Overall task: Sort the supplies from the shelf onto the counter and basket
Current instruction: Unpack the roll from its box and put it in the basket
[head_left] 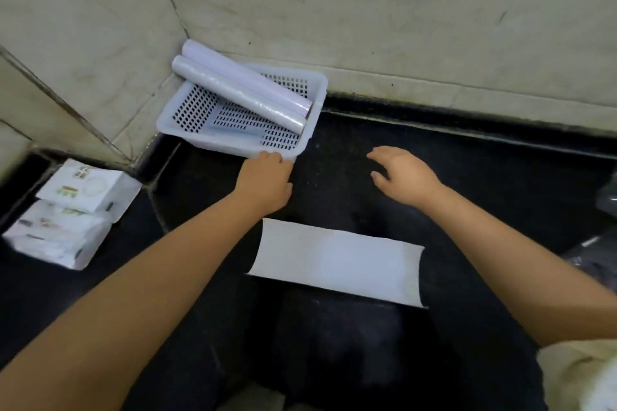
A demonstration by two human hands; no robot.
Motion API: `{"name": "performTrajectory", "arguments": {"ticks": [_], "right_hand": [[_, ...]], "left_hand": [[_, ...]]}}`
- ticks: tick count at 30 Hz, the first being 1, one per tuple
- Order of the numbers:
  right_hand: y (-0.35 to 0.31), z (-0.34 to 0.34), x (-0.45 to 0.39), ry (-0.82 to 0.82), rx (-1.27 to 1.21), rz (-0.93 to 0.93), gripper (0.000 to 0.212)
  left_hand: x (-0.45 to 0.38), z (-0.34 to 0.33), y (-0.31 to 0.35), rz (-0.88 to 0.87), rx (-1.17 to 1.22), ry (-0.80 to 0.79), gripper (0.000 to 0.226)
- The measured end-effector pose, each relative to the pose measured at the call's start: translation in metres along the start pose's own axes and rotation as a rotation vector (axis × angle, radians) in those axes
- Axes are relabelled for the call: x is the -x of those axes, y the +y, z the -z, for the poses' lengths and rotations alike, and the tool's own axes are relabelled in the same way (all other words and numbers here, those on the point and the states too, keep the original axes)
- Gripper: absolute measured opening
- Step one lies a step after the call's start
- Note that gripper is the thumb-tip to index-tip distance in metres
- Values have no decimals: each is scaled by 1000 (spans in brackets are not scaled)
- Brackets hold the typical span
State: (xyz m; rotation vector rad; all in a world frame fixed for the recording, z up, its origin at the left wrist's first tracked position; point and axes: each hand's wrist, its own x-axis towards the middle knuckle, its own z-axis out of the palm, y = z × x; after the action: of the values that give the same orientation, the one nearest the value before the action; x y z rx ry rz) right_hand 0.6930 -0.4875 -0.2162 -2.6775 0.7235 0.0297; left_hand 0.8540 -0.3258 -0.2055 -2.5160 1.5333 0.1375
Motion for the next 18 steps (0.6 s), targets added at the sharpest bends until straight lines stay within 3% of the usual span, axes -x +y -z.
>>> {"name": "performTrajectory", "arguments": {"ticks": [5,18], "right_hand": [[32,25,100,119,55,-232,43],[99,50,443,349,16,-907,46]], "left_hand": [[25,16,74,-133,-90,-96,41],[121,51,338,-660,37,20,38]]}}
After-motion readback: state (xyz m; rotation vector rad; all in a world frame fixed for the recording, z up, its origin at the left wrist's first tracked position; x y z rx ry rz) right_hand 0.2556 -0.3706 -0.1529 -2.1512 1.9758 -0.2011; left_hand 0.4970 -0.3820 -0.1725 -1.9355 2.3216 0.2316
